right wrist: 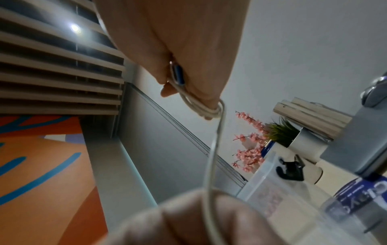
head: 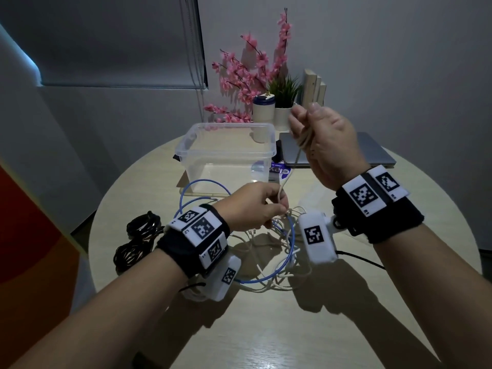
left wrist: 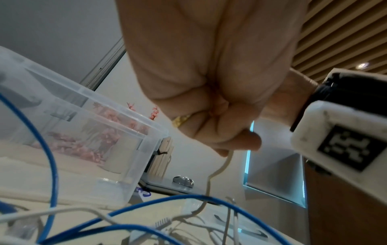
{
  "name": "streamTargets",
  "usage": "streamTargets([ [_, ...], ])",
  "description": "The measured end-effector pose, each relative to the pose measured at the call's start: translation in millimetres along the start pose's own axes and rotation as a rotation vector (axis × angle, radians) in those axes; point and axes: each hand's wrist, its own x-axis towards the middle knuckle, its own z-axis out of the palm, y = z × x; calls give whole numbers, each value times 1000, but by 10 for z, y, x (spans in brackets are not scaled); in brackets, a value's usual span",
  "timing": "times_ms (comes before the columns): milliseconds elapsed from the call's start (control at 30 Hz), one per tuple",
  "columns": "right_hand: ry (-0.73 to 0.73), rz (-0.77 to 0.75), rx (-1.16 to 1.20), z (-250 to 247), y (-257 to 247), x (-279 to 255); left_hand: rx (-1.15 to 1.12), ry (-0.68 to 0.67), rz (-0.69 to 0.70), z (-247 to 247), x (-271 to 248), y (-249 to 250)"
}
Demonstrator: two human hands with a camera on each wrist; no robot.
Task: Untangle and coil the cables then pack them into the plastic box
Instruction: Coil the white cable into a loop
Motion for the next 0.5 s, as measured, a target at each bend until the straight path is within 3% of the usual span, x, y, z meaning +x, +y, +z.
streamTargets([
  [167, -12, -161, -729, -193, 126, -52, -275, 41, 25, -38, 1, 73],
  [267, -103, -93, -1026, -247, 153, -74, -265, 164, 124, -99, 53, 49],
  [400, -178, -32, -1057, -241, 148, -99, -260, 347, 217, -206, 96, 60],
  [500, -201, 23, -788, -224, 159, -109, -388, 416, 253, -256, 122, 100],
])
